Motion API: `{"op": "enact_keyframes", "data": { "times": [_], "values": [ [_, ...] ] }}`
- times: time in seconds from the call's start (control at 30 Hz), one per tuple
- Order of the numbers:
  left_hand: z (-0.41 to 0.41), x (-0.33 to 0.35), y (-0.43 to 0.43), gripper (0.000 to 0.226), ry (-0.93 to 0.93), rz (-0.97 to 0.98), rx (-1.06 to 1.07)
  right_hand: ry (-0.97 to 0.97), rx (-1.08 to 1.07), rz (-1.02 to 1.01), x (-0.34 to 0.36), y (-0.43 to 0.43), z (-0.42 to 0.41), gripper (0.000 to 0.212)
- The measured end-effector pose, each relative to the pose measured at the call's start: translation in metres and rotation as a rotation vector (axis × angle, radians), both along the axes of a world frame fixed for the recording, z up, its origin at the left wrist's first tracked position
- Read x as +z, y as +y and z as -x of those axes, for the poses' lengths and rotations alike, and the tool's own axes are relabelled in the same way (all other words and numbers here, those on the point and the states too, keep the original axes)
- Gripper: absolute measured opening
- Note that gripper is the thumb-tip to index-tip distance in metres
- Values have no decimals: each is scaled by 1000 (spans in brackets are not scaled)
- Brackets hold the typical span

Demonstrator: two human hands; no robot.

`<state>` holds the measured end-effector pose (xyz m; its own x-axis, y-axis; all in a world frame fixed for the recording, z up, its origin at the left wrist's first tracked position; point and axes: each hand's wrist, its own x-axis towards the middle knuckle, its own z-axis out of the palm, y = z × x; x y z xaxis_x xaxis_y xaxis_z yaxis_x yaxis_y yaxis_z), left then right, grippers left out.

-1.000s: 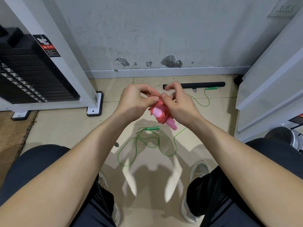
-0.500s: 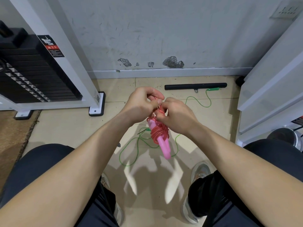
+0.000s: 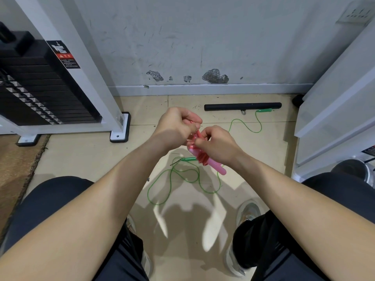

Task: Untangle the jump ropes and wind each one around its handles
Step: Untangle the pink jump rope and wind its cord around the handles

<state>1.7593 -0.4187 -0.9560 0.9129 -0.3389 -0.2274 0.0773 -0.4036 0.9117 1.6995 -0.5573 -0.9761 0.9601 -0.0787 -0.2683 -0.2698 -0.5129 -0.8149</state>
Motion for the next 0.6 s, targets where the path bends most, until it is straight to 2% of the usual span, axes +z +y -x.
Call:
{"op": "enact_keyframes", "data": {
  "times": [0.17, 0.27, 0.43, 0.6],
  "values": [
    [-2, -7, -2, 18, -174, -157, -47, 104, -15, 160, -11, -4, -5, 27],
    [-2, -5, -3, 17, -174, -142, -43, 115, -32, 252, -15, -8, -7, 30],
    [-5, 2, -1, 19, -176, -167, -20, 228, 60, 409, -15, -12, -6, 27],
    [-5, -5, 1, 23, -173, -139, -54, 245, 120, 291, -20, -13, -4, 30]
  ]
}}
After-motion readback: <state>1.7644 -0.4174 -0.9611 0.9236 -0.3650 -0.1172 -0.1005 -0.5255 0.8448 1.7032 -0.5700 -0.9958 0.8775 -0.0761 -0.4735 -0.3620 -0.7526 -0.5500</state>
